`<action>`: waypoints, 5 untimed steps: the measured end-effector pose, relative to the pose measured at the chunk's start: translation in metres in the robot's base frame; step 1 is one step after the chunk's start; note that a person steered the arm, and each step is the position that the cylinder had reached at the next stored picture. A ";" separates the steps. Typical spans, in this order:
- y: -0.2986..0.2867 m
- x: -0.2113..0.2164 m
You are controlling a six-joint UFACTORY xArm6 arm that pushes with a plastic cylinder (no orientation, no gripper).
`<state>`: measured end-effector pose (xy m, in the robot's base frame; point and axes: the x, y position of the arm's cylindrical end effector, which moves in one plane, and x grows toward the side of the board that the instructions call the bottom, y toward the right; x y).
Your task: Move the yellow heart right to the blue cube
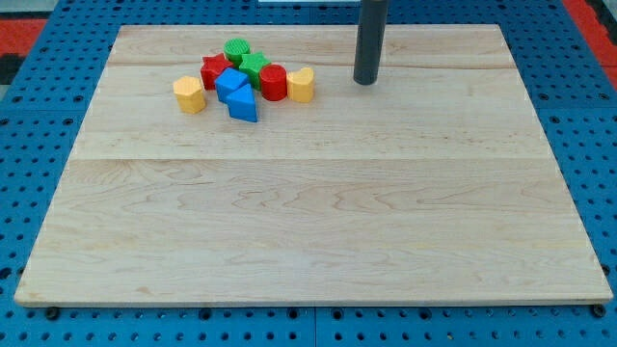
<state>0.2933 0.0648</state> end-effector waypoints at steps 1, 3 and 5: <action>-0.056 -0.015; -0.062 0.032; -0.028 0.045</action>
<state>0.3386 0.0369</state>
